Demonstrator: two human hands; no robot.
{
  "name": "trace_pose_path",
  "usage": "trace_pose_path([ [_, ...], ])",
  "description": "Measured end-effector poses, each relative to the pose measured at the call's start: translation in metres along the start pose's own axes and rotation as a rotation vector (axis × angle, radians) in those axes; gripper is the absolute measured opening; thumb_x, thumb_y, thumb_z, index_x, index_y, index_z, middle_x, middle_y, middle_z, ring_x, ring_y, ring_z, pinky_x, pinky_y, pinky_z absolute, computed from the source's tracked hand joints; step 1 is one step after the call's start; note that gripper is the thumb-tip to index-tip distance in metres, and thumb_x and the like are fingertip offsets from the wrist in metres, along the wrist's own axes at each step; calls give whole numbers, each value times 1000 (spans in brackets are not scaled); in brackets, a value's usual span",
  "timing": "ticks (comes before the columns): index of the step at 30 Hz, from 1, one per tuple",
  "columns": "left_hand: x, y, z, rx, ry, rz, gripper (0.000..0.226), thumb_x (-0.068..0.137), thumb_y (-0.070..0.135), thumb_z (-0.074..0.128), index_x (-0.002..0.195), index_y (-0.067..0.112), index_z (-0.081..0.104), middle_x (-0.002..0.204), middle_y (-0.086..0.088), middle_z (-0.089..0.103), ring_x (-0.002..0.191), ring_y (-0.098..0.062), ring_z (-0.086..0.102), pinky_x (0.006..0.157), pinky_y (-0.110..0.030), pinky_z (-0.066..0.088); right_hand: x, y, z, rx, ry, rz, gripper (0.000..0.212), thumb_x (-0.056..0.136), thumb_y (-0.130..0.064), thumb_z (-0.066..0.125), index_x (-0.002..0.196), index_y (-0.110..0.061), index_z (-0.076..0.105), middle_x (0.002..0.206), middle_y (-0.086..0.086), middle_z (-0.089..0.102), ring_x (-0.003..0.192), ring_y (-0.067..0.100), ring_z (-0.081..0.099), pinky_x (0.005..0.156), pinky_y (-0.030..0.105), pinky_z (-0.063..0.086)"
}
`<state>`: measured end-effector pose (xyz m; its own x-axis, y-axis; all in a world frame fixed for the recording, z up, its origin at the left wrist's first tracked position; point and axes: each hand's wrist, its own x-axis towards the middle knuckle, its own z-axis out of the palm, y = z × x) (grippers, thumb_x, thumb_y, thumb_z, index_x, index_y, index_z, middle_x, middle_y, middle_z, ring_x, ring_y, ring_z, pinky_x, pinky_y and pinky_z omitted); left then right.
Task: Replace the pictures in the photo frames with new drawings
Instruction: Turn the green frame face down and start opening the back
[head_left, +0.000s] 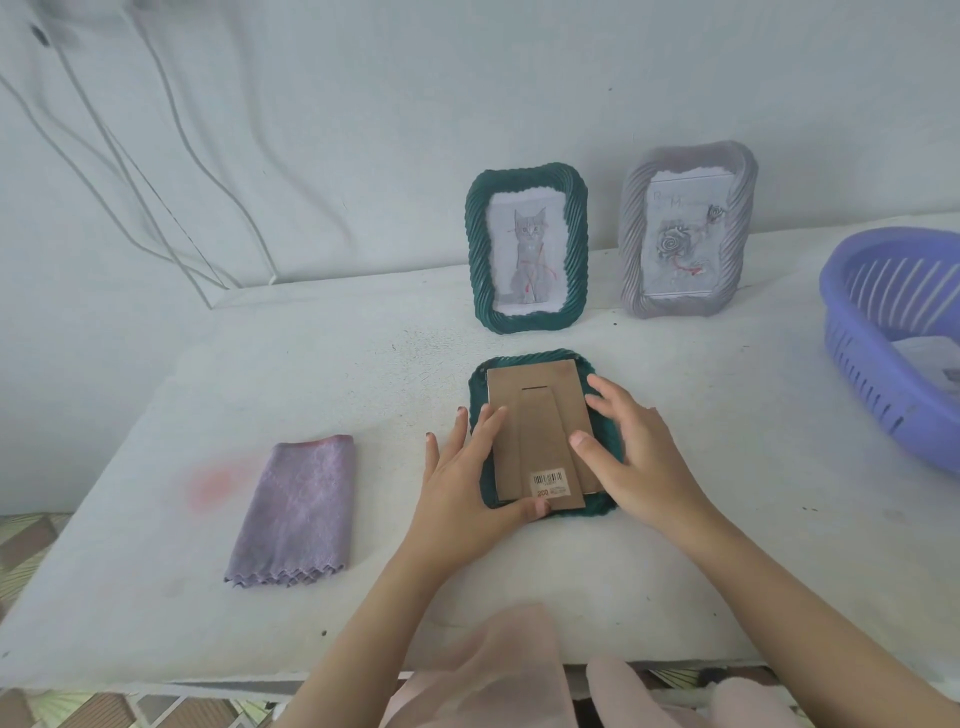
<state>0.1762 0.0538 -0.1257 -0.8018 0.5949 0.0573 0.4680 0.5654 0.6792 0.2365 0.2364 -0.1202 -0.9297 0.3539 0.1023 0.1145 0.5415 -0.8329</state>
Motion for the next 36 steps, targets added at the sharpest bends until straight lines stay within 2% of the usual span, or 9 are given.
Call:
trace_pose_path([
  [6, 0, -2, 1, -2, -1, 2, 95, 70, 58, 67, 145, 38, 14, 152, 20, 5, 140, 1, -13, 110, -26, -18, -2, -5, -2, 54, -8, -11, 57, 88, -28, 56, 139, -28, 31, 139, -6, 48, 129, -4, 35, 115, 46, 13],
  [11, 1, -3, 1, -34, 5, 9, 95, 68, 57, 70, 143, 45, 13, 154, 14, 2, 140, 2, -14, 109, -24, -17, -5, -13, -5, 95, -5, -33, 53, 89, -20, 57, 137, -28, 35, 138, -10, 47, 110, -35, 24, 116, 39, 12],
  [15, 0, -2, 1, -55, 40, 26, 92, 64, 58, 68, 140, 49, 16, 154, 16, 4, 134, 12, -20, 104, -11, -20, -5, -13, -3, 251, 68, -47, 50, 85, -7, 61, 129, -27, 48, 127, -15, 55, 114, -12, 47, 95, 5, 33],
  [20, 0, 0, -1, -38, 43, 54, 84, 61, 62, 62, 133, 55, 19, 152, 20, -3, 135, 9, -21, 104, -12, -20, -1, -8, -3, 301, 96, 26, 42, 78, 1, 65, 101, -35, 64, 84, -8, 59, 77, 5, 54, 73, 11, 44],
  [23, 1, 1, -2, -44, 40, 53, 84, 60, 61, 63, 131, 59, 18, 153, 18, -4, 136, 7, -21, 108, -19, -17, 2, -10, -5, 355, 56, 15, 38, 77, 8, 63, 89, -29, 67, 81, -8, 62, 71, 3, 55, 69, 16, 47],
  [27, 1, 6, -6, -59, 49, 79, 89, 61, 49, 70, 133, 57, 19, 154, 17, 1, 138, 6, -16, 111, -24, -12, 5, -10, -8, 425, -16, 45, 36, 78, 9, 62, 91, -24, 69, 74, 2, 61, 74, 15, 56, 75, 28, 49],
  [31, -1, 9, -13, -112, 128, 79, 83, 60, 34, 74, 129, 55, 31, 143, 30, 21, 138, 4, 6, 110, -14, 5, 5, -9, -10, 409, -9, 48, 38, 80, 5, 63, 92, -31, 69, 79, 10, 65, 78, 20, 60, 78, 30, 50],
  [34, 2, 8, -16, -82, 179, 82, 80, 60, 28, 78, 123, 53, 35, 132, 32, 27, 128, 8, 16, 100, 0, 11, 5, -9, -8, 368, 15, 35, 40, 79, 4, 63, 90, -34, 69, 97, -9, 67, 84, 10, 63, 80, 21, 50],
  [36, 5, 7, -17, -79, 194, 77, 80, 60, 22, 81, 121, 51, 38, 128, 28, 31, 124, 9, 18, 96, 2, 14, 4, -9, -7, 334, 13, 4, 44, 79, 5, 63, 92, -37, 68, 118, -17, 60, 101, -4, 59, 89, 14, 45],
])
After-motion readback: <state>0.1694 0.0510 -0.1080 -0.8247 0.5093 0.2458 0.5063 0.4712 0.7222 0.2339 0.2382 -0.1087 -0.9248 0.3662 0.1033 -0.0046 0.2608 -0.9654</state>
